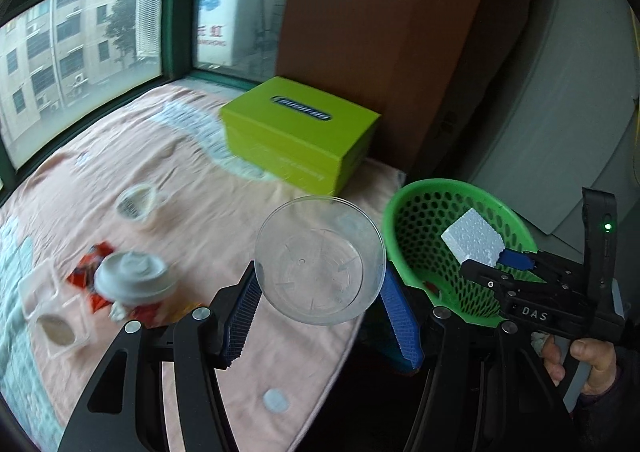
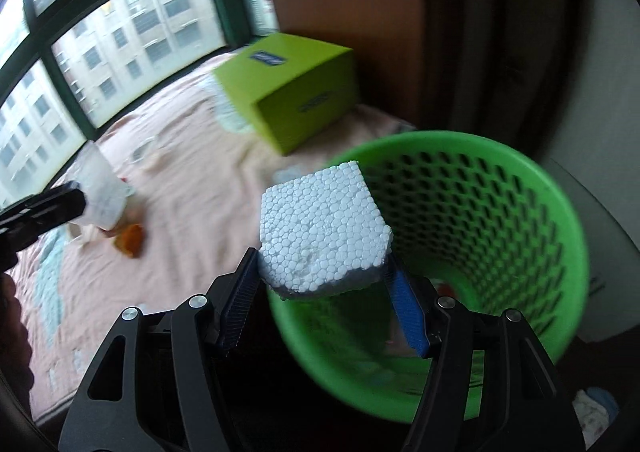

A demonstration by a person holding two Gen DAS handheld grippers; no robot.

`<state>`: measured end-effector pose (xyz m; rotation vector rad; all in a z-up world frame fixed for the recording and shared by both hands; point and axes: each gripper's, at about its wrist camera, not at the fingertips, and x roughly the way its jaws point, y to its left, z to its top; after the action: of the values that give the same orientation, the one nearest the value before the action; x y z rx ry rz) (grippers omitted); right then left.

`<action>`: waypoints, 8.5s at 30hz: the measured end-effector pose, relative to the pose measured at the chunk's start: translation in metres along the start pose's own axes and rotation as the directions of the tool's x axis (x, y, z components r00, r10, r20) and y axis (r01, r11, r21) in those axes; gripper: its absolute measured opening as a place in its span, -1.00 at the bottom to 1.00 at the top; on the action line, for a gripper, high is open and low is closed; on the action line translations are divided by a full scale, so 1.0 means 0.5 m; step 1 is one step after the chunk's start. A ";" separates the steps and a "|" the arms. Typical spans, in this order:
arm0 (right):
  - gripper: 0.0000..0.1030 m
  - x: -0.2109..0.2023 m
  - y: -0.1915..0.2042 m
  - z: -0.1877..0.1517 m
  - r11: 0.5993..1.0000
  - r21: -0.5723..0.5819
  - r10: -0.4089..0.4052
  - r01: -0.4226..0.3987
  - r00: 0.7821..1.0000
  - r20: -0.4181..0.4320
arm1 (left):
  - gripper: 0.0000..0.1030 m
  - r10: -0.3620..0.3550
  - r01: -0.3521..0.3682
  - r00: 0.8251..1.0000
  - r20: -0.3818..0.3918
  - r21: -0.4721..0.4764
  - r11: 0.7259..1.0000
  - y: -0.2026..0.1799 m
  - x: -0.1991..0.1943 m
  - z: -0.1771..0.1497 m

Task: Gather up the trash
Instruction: 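Carry both items to the green basket and open both tools over it, then move both tools back over the bed toward the remaining trash, then grasp the clear round food container rim with the left tool, then grasp the white-lidded paper cup with the right tool while the left tool holds the container, then carry the container and cup to the green basket and open both tools over it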

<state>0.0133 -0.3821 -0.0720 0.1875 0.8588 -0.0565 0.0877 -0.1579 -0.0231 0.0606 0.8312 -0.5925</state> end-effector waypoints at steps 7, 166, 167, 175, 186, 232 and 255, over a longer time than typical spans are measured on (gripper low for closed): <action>0.23 0.003 -0.093 -0.001 0.996 0.058 -0.074 0.074 0.997 -0.013 | 0.13 -0.034 0.035 0.999 -0.022 0.054 0.998 -0.070 0.044 0.032; 0.64 0.314 0.543 0.134 0.846 -0.049 0.497 -0.530 0.820 -0.284 | -0.90 0.418 -0.371 0.908 0.011 -0.439 0.818 0.495 -0.161 -0.162; 0.64 0.318 0.543 0.132 0.844 -0.045 0.500 -0.534 0.816 -0.290 | -0.90 0.418 -0.372 0.908 0.009 -0.440 0.817 0.496 -0.161 -0.163; 0.61 0.321 0.551 0.114 0.846 -0.101 0.476 -0.523 0.828 -0.297 | -0.90 0.413 -0.370 0.911 -0.003 -0.451 0.813 0.505 -0.155 -0.170; 0.60 0.291 0.538 0.098 0.846 -0.133 0.478 -0.517 0.844 -0.242 | -0.90 0.409 -0.363 0.913 0.004 -0.454 0.814 0.498 -0.158 -0.170; 0.12 0.279 0.544 0.098 0.843 -0.180 0.462 -0.507 0.854 -0.239 | -0.90 0.396 -0.355 0.918 -0.004 -0.454 0.817 0.485 -0.151 -0.166; 0.69 0.319 0.530 0.106 0.848 -0.106 0.486 -0.519 0.842 -0.232 | -0.90 0.394 -0.359 0.919 -0.019 -0.456 0.815 0.496 -0.145 -0.175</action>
<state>0.1902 -0.1276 -0.1215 0.2624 0.9839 0.5390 0.1188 0.1081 -0.0745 -0.2196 0.8363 -0.0136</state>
